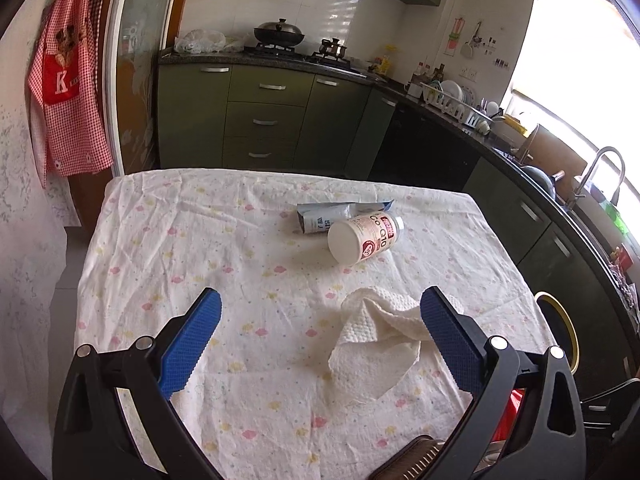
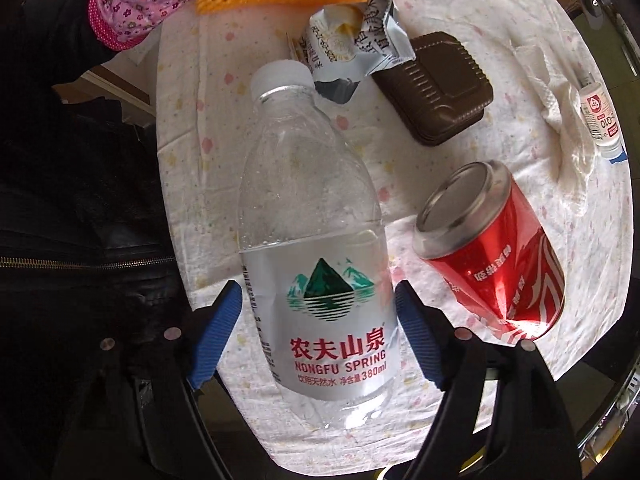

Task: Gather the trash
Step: 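Reach the right gripper to the clear water bottle and grasp its middle, then carry the water bottle over the bin and open the right gripper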

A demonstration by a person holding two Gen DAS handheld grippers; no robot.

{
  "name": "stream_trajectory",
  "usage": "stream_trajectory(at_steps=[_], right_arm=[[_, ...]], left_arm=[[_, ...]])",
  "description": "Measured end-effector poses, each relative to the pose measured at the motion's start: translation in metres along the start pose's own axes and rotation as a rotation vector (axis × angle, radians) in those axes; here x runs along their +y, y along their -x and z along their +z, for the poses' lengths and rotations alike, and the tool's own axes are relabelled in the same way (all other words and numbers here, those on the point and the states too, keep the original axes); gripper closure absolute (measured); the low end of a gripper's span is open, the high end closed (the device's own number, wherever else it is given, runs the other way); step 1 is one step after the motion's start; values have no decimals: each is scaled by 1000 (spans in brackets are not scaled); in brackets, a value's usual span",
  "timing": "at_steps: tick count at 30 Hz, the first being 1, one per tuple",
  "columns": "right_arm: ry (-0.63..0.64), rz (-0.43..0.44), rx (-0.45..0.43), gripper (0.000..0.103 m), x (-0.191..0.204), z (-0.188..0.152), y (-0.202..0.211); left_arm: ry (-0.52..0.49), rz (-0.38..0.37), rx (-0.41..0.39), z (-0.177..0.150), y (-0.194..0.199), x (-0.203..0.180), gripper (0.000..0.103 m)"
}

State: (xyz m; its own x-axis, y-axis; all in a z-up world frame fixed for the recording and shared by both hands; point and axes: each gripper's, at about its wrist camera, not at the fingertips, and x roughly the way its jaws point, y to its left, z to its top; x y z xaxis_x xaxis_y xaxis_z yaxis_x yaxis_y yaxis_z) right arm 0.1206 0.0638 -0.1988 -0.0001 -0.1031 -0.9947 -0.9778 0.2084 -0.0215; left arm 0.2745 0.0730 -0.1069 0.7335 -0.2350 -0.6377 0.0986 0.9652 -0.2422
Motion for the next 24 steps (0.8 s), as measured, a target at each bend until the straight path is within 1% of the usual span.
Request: stream_trajectory(at_steps=[4,6,9,13,16,21,24], right_arm=[[7,-8,20,29,-1,2,-8],[4,-9,25,36,1,2,-10],[-6,-11,9,39,5,1,-8],[-24,-12,-16,40,14,-6,0],[-30,-10,-19,40,18,-12,4],[-50,-2,-29,40,22,-24,10],[-74,-4,-48,40,26,-42,13]], left_arm=[[2,-12,12,-4,-6,1,5],[-5,-12,14,-6,-8,-1,5],[-16,-8,19,-8,-11,-4,5],[-37,-8,22,-11,-14,-9,5],[-56,3,19,-12,-14,-13,5],[-55,4,25,-13,-18,-12,5],[-50,10,27,-15,-20,-10,5]])
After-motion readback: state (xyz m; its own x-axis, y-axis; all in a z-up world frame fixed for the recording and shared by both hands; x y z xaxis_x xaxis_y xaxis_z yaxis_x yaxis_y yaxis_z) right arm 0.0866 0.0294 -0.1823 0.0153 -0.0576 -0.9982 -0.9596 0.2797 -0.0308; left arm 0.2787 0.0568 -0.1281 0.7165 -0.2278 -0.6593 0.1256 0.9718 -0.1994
